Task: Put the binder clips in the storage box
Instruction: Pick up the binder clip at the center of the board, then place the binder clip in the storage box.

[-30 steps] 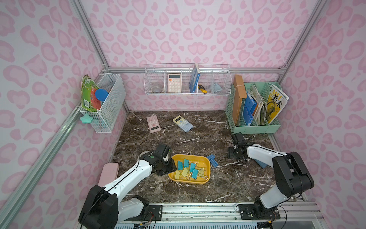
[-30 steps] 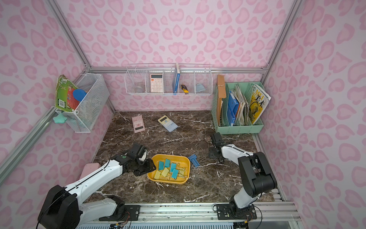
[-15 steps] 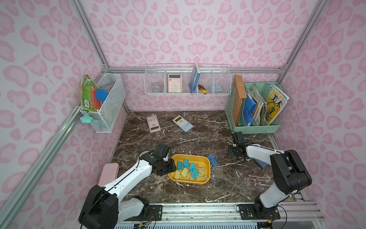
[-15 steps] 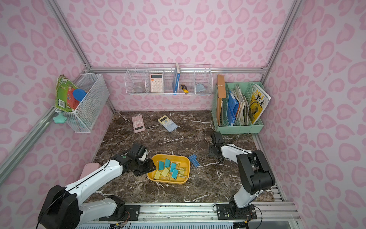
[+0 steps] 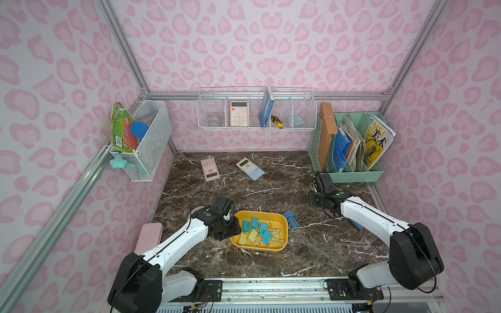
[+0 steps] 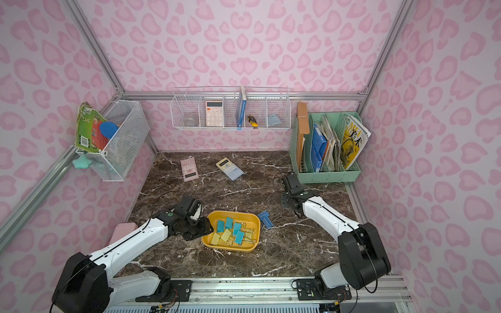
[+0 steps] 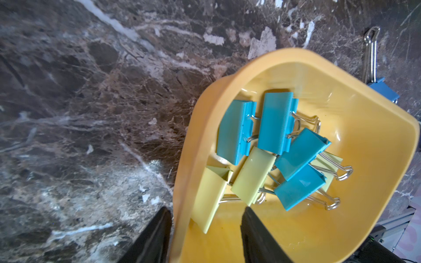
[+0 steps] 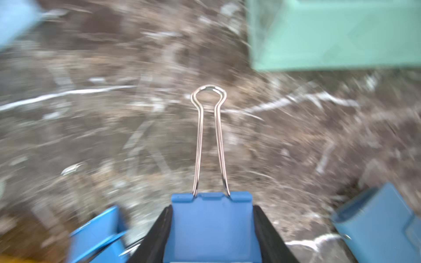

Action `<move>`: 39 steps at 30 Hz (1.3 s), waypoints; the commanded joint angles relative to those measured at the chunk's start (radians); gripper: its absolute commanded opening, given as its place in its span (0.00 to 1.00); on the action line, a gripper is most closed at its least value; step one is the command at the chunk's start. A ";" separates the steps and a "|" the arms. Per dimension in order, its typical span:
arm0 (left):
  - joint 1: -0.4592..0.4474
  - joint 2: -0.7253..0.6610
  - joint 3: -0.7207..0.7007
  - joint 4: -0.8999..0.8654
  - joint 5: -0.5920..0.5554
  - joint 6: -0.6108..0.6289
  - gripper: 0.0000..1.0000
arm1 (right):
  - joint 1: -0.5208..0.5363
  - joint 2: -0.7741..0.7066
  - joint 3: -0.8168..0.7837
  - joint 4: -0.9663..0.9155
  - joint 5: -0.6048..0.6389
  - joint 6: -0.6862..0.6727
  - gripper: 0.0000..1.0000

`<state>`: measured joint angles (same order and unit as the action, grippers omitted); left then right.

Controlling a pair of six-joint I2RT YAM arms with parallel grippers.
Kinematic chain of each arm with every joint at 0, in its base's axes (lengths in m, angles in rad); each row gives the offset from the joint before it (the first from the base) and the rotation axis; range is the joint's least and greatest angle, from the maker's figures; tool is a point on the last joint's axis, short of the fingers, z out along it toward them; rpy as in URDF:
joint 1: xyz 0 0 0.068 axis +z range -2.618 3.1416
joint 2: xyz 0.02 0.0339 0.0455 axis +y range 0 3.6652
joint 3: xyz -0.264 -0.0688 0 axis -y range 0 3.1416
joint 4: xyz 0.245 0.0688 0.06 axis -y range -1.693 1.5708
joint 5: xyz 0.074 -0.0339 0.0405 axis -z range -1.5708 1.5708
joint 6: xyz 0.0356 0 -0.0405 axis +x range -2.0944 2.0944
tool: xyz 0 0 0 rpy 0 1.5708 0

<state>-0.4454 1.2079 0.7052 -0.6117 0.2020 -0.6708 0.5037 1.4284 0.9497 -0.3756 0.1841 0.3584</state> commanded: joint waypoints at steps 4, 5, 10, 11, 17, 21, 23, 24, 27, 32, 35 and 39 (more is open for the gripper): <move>0.001 0.007 0.007 -0.014 -0.002 0.013 0.54 | 0.268 -0.024 0.049 0.025 -0.194 -0.261 0.42; 0.001 0.008 0.008 -0.014 0.000 0.014 0.54 | 0.307 -0.014 0.053 0.029 -0.208 -0.285 0.42; 0.001 -0.002 0.004 -0.018 -0.005 0.011 0.54 | 0.447 0.044 0.065 0.052 -0.286 -0.365 0.44; 0.001 -0.004 0.004 -0.019 -0.007 0.011 0.54 | 0.459 0.058 0.070 0.052 -0.298 -0.375 0.44; 0.001 -0.004 0.003 -0.022 -0.009 0.011 0.54 | 0.522 0.152 0.103 -0.005 -0.314 -0.419 0.44; 0.001 -0.004 0.004 -0.023 -0.012 0.010 0.54 | 0.533 0.155 0.078 -0.018 -0.320 -0.426 0.44; 0.001 -0.004 0.004 -0.023 -0.012 0.010 0.54 | 0.534 0.143 0.064 -0.028 -0.320 -0.435 0.44; 0.001 -0.004 0.004 -0.025 -0.013 0.010 0.54 | 0.533 0.137 0.061 -0.039 -0.312 -0.435 0.45; 0.001 -0.001 0.004 -0.023 -0.014 0.011 0.54 | 0.532 0.128 0.045 -0.050 -0.279 -0.447 0.49; 0.001 0.012 0.005 -0.023 -0.015 0.012 0.54 | 0.525 0.127 0.028 -0.035 -0.249 -0.443 0.67; 0.001 0.016 0.006 -0.023 -0.018 0.011 0.54 | 0.502 0.082 0.025 0.017 -0.255 -0.400 0.74; 0.001 0.028 0.010 -0.029 -0.022 0.013 0.54 | 0.434 -0.022 0.036 0.044 -0.253 -0.301 0.72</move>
<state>-0.4454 1.2304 0.7063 -0.6163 0.1925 -0.6708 0.9638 1.4555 0.9745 -0.3756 -0.0883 -0.0288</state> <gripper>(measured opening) 0.542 0.732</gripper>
